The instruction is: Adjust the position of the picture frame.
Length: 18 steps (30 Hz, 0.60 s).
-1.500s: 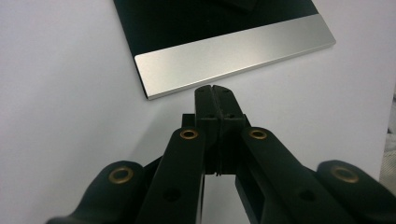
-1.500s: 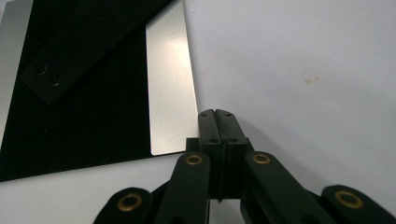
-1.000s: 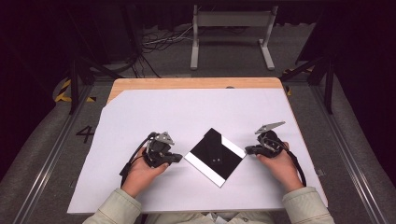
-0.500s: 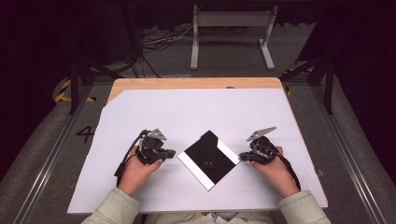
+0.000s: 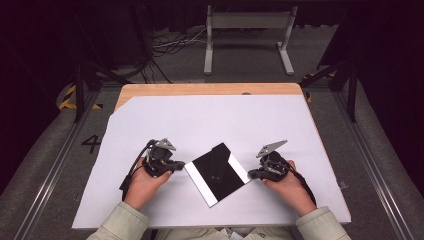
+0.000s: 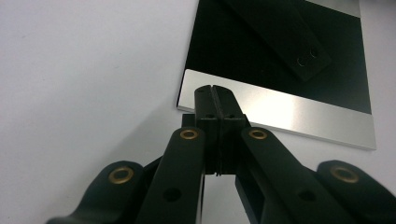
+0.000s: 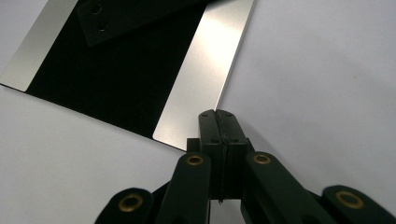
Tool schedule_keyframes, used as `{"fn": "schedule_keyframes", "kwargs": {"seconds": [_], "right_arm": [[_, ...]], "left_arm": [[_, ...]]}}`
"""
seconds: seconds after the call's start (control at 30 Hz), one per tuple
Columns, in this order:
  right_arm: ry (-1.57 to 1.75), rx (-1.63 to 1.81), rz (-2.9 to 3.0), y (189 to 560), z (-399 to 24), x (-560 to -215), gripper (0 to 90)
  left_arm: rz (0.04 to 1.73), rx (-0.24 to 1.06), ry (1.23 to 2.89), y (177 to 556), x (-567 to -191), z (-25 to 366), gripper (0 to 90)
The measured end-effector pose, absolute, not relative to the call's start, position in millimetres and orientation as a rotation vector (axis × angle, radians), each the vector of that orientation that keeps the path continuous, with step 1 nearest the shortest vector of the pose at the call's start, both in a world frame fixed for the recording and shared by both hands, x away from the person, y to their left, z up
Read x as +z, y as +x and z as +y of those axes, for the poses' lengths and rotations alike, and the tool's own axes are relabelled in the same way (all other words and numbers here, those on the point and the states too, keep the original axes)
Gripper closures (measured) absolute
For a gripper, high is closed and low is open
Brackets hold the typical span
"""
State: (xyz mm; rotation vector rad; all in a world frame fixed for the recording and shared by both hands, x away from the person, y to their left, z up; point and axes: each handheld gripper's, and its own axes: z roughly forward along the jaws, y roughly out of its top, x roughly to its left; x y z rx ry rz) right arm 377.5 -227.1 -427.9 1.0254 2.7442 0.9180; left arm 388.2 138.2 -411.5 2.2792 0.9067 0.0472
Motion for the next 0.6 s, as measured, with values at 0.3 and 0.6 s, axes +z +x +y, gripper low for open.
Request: {"fn": "schedule_keyframes", "kwargs": {"seconds": [0.3,0.6], "right_arm": [[1.015,0.974,2.68,376.8,-232.3,-418.3,90.0],[1.078,1.024,2.575,380.3,-259.3,-401.7,90.0]], "left_arm": [[0.923,0.034,2.309,389.2,-415.9,136.8,90.0],[0.924,0.006,2.36,393.5,-426.5,125.7,90.0]]}}
